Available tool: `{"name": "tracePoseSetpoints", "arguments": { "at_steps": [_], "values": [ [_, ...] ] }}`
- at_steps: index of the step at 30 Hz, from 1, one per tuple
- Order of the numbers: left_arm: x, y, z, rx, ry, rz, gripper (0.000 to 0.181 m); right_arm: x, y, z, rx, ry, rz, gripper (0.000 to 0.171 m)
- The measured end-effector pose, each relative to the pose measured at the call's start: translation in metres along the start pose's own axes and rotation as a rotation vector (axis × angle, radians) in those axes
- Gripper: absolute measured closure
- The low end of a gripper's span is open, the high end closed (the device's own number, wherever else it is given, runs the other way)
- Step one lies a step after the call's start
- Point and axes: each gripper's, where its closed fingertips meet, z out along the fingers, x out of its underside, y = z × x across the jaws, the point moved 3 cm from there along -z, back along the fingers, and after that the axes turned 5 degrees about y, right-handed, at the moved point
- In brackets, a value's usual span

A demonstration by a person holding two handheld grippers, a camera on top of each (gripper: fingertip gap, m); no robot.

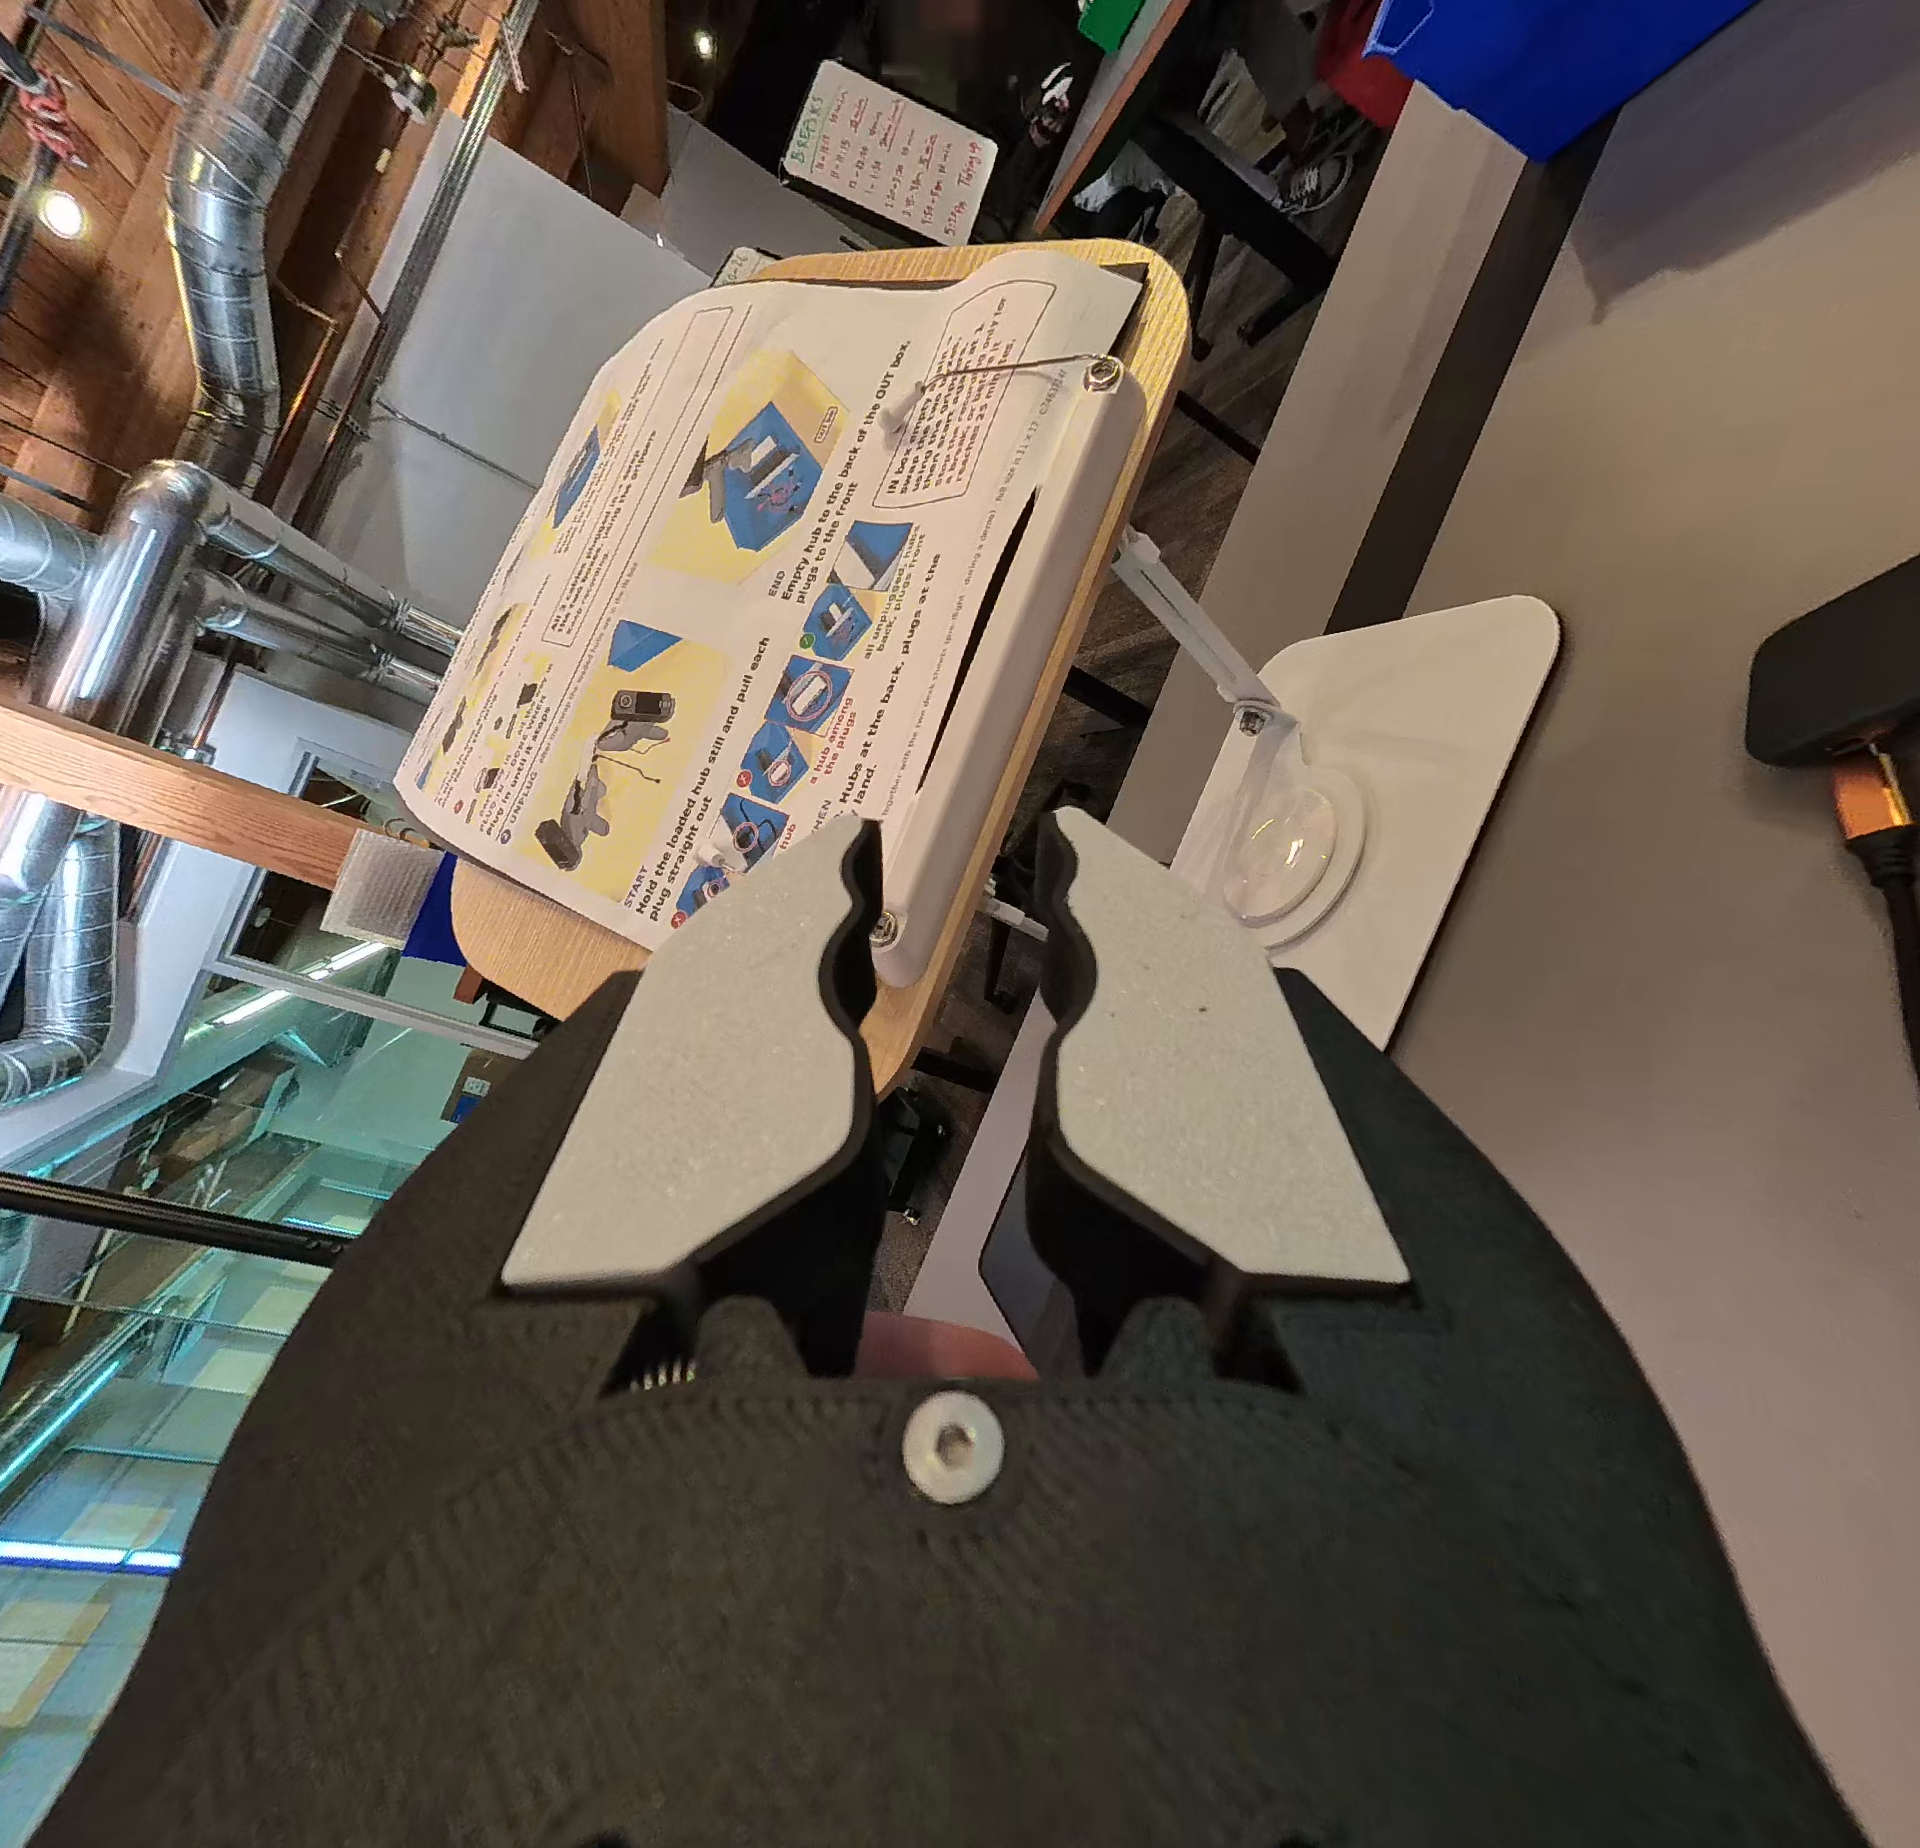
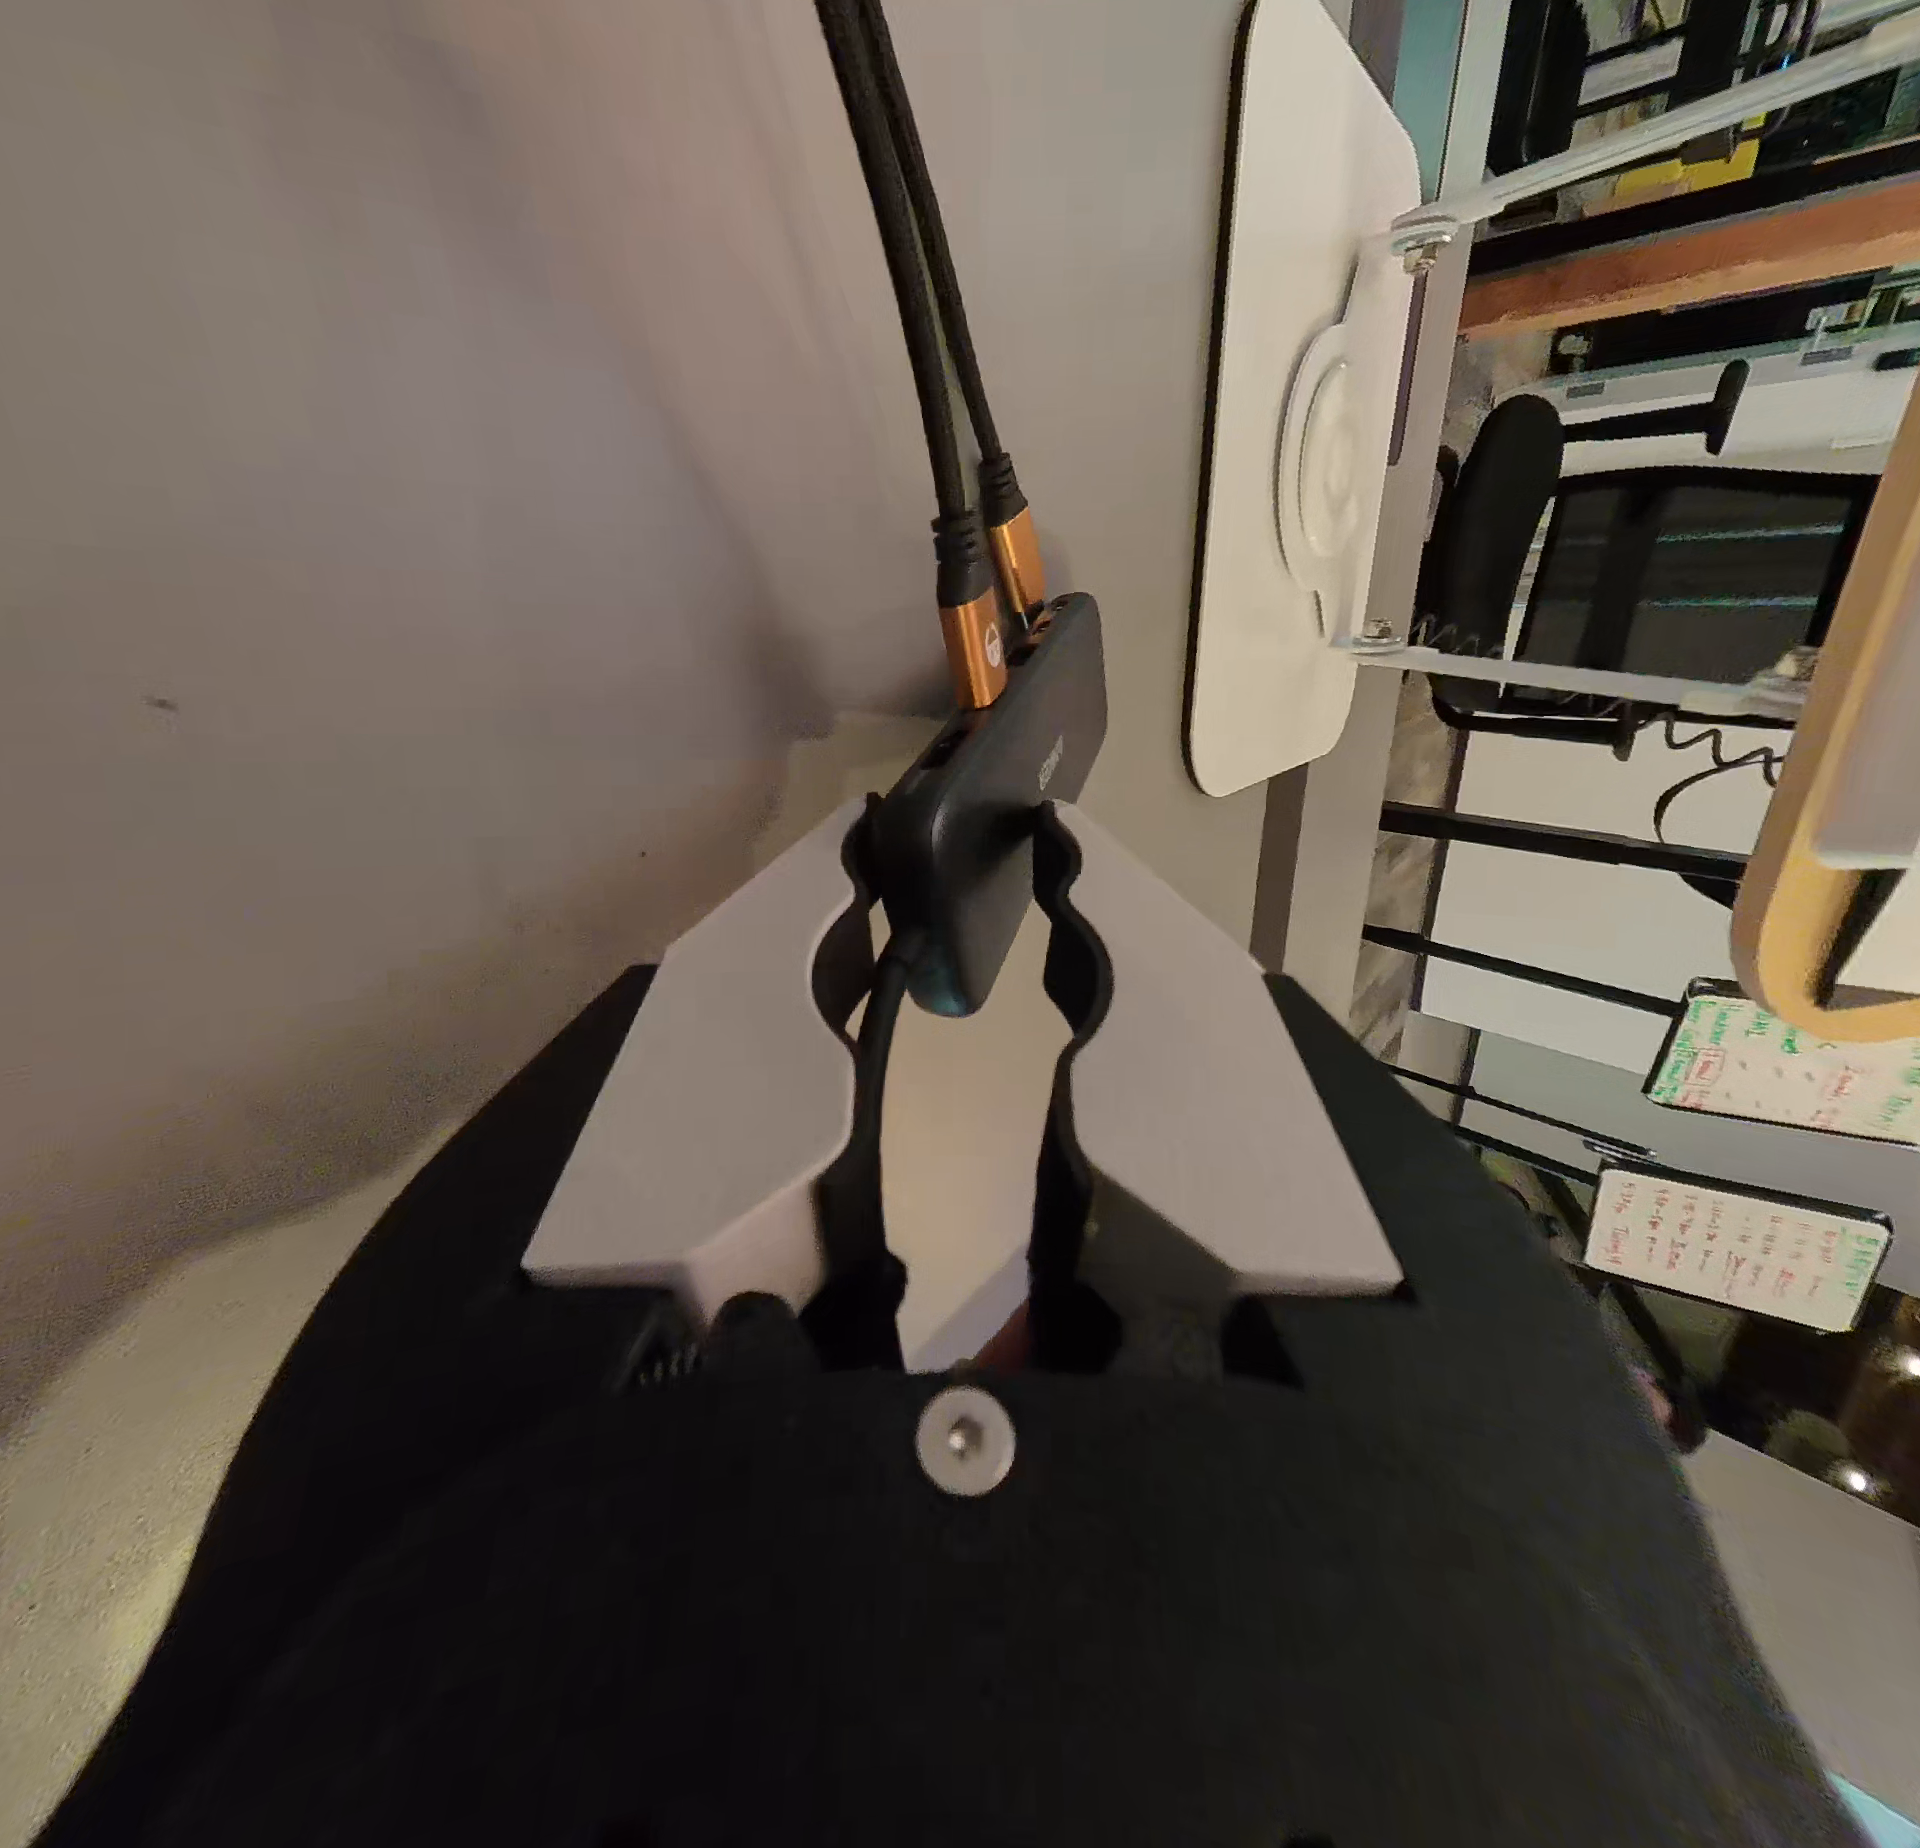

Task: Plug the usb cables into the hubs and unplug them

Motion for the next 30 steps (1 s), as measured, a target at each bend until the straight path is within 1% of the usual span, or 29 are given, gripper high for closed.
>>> {"name": "tracePoseSetpoints", "arguments": {
  "at_steps": [2,3,6,9,14,16,18,24,27,30],
  "values": [
    [0.000,-0.001,0.001,0.003,0.001,0.001,0.153,0.005,0.005,0.002,-0.009,0.003,0.019,0.137],
    [0.000,-0.002,0.001,0.006,0.001,0.003,0.153,0.006,0.008,0.003,-0.023,0.000,0.037,0.136],
    [-0.001,-0.006,0.002,0.018,0.001,0.004,0.153,0.011,0.010,0.002,-0.020,-0.037,0.115,0.141],
    [-0.002,-0.012,0.005,0.037,0.002,0.012,0.154,0.016,0.011,0.002,-0.049,-0.076,0.206,0.138],
    [-0.005,-0.020,0.007,0.056,0.000,0.024,0.154,0.025,0.010,0.005,-0.156,-0.138,0.445,0.133],
    [-0.006,-0.021,0.007,0.060,-0.001,0.025,0.153,0.028,0.009,0.005,-0.143,-0.144,0.472,0.133],
    [-0.006,-0.022,0.008,0.063,-0.001,0.025,0.153,0.029,0.010,0.006,-0.171,-0.154,0.532,0.132],
    [-0.008,-0.025,0.008,0.068,-0.004,0.032,0.153,0.026,0.010,0.005,-0.142,-0.157,0.495,0.132],
    [-0.008,-0.025,0.008,0.068,-0.004,0.031,0.153,0.026,0.011,0.005,-0.201,-0.160,0.574,0.130],
    [-0.009,-0.025,0.008,0.068,-0.005,0.031,0.153,0.024,0.013,0.004,-0.248,-0.178,0.616,0.124]
  ]
}}
